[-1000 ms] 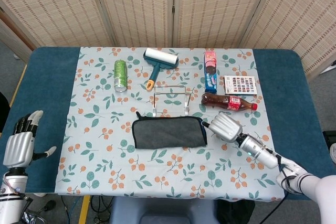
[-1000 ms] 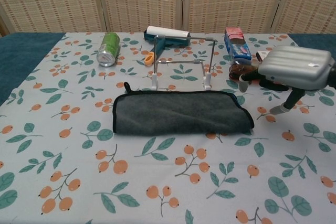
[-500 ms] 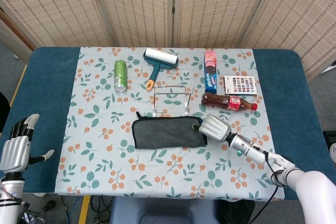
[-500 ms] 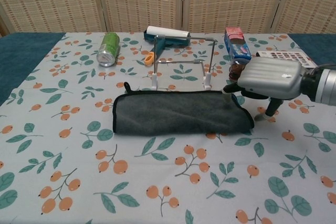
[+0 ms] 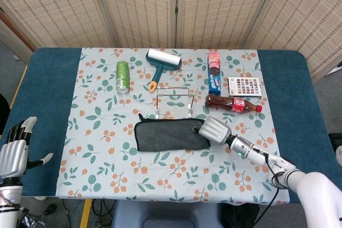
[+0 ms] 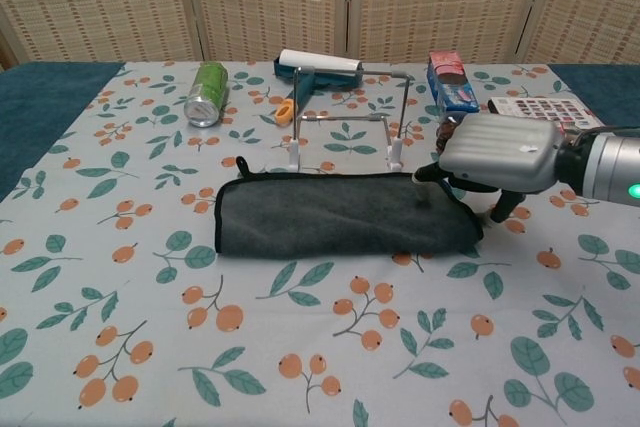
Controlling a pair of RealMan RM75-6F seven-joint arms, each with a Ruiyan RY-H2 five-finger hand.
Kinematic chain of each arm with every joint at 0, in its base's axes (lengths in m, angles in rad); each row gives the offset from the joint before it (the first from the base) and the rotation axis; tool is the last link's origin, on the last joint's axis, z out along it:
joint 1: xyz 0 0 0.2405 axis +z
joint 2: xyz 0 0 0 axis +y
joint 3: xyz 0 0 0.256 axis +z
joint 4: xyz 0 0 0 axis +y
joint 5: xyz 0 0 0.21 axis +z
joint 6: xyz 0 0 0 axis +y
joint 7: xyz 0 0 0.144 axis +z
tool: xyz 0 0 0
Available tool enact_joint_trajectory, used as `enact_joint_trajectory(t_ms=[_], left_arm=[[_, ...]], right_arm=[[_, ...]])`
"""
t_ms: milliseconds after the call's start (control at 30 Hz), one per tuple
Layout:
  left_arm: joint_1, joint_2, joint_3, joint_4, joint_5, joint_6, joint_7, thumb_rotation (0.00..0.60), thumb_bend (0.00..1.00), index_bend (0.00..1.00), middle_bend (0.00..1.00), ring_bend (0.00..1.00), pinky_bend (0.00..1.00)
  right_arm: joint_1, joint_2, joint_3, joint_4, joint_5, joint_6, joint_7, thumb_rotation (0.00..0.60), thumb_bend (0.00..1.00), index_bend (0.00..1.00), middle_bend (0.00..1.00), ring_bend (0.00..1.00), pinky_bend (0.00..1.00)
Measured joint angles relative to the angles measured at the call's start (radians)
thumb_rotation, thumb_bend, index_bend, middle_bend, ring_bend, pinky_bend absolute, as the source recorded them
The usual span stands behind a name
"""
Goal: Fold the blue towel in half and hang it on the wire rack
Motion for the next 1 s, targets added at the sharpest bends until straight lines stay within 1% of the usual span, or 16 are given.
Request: enact_joint_trajectory(t_ms=[167, 233, 333, 600, 800, 1000], left_arm=[[0.009, -0.004, -0.004, 0.004, 0.008, 0.001, -0.007, 0.600, 0.00, 0.00, 0.00, 0.00, 0.00], [0.012, -0.005, -0.006, 0.004, 0.010, 0.001, -0.011, 0.600, 0.00, 0.00, 0.00, 0.00, 0.00], [0.017, -0.005, -0.010, 0.006, 0.014, 0.001, -0.017, 0.600, 0.00, 0.00, 0.00, 0.00, 0.00], [0.027, -0.004, -0.018, 0.011, 0.021, 0.000, -0.030, 0.600, 0.00, 0.00, 0.00, 0.00, 0.00], [0.036, -0.002, -0.026, 0.014, 0.024, 0.006, -0.043, 0.600, 0.00, 0.00, 0.00, 0.00, 0.00], [0.041, 0.002, -0.035, 0.015, 0.032, 0.013, -0.045, 0.600, 0.00, 0.00, 0.00, 0.00, 0.00]], right_arm=[[0.006, -0.003, -0.003, -0.003, 0.008, -0.012, -0.009, 0.600, 0.27, 0.42, 0.86, 0.84, 1.00], [0.008, -0.006, -0.004, -0.003, 0.010, -0.014, -0.011, 0.600, 0.27, 0.44, 0.86, 0.84, 1.00], [0.009, -0.009, -0.005, -0.001, 0.014, -0.015, -0.010, 0.600, 0.30, 0.47, 0.86, 0.84, 1.00], [0.010, -0.030, -0.007, 0.023, 0.023, -0.015, 0.005, 0.600, 0.37, 0.62, 0.87, 0.85, 1.00], [0.006, -0.036, -0.002, 0.027, 0.027, 0.021, 0.020, 0.600, 0.45, 0.75, 0.89, 0.86, 1.00], [-0.003, -0.014, 0.024, -0.011, 0.041, 0.085, 0.027, 0.600, 0.50, 0.80, 0.91, 0.87, 1.00]])
